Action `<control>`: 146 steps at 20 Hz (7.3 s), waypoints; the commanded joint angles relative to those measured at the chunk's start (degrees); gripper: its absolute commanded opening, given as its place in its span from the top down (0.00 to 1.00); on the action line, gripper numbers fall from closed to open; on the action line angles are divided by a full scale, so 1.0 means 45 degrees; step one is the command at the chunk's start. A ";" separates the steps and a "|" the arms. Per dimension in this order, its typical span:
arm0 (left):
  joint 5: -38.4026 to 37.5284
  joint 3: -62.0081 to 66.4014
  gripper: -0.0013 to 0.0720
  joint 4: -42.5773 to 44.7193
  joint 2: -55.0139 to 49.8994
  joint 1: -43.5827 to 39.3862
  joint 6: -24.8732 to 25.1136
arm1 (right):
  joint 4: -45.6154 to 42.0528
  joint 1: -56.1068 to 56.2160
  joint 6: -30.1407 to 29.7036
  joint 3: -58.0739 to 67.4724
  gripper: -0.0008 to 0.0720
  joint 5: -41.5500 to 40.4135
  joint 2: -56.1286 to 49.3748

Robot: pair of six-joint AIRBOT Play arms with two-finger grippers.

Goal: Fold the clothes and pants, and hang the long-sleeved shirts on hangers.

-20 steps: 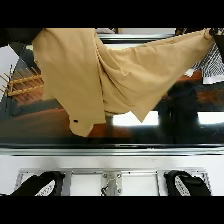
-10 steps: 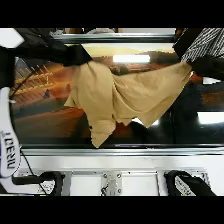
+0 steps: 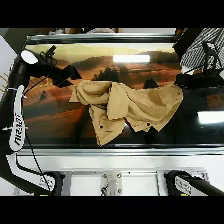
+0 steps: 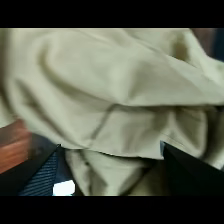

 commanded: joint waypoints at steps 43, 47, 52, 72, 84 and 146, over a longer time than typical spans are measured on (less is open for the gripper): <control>0.1481 0.1214 0.96 -0.1146 1.1890 -0.0272 0.0457 | -0.1588 -0.0010 0.1967 0.5591 0.97 -0.2909 0.5780; 0.0967 -0.1613 0.96 -0.0058 1.0171 -0.0287 -0.0457 | -0.0393 0.0170 0.2001 0.5591 0.97 -0.2268 0.2676; 0.3759 -0.4507 0.87 -0.0126 0.5727 -0.0559 -0.0350 | 0.0282 0.0578 0.2006 0.5639 0.41 -0.3342 -0.2798; 0.2851 -0.4192 0.07 0.5416 0.0160 -0.0325 0.1350 | 0.1948 0.0801 -0.0180 -0.3269 0.10 0.0665 0.1739; 0.2453 -0.2443 0.85 0.5984 -0.1632 -0.0699 0.1093 | 0.4007 0.4877 0.0695 -0.8281 0.10 -0.3371 -0.0991; 0.1841 -0.9515 0.13 0.4546 0.8631 -0.6557 -0.1049 | -0.9593 1.3129 0.8048 -0.4265 0.88 0.0345 -0.3769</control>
